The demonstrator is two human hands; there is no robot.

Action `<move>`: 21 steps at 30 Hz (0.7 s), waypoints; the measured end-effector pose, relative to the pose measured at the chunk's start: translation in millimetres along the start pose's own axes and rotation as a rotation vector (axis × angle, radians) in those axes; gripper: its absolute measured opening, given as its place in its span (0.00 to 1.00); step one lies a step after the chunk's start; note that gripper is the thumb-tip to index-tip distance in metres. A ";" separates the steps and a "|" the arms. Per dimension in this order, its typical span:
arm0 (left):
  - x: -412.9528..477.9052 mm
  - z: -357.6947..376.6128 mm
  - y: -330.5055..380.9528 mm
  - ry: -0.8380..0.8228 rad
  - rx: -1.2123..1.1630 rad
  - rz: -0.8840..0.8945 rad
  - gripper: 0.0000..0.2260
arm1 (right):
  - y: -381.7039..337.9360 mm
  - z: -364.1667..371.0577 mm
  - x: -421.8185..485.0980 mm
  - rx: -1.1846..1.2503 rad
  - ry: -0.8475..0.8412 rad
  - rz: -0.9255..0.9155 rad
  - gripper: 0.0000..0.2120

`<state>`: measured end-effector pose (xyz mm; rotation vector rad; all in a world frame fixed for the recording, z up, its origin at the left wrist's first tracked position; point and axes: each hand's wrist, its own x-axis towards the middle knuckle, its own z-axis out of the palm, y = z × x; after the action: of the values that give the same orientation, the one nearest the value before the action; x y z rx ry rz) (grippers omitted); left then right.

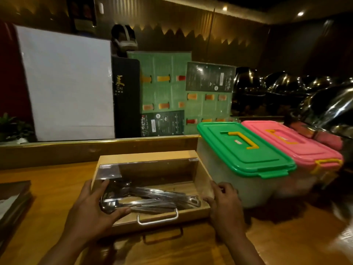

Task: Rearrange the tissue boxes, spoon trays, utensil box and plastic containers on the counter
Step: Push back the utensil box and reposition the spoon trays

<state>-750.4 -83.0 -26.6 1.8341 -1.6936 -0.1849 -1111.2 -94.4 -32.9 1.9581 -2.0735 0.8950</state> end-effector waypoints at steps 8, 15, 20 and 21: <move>2.0 14.3 30.4 0.051 0.024 -0.020 0.50 | 19.2 0.9 11.8 -0.191 0.067 -0.039 0.23; 9.3 23.3 27.5 0.027 0.072 -0.030 0.53 | 25.7 1.6 14.9 -0.247 0.071 -0.027 0.21; 10.3 27.7 26.1 0.036 0.064 -0.029 0.54 | 23.0 -1.0 14.9 -0.239 0.062 -0.029 0.22; 10.1 28.8 26.9 0.040 0.060 -0.033 0.55 | 22.7 -0.5 14.9 -0.248 0.047 -0.019 0.22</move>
<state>-786.0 -101.8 -32.2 1.8982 -1.6590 -0.1117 -1134.9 -107.6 -32.2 1.8073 -2.0264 0.6376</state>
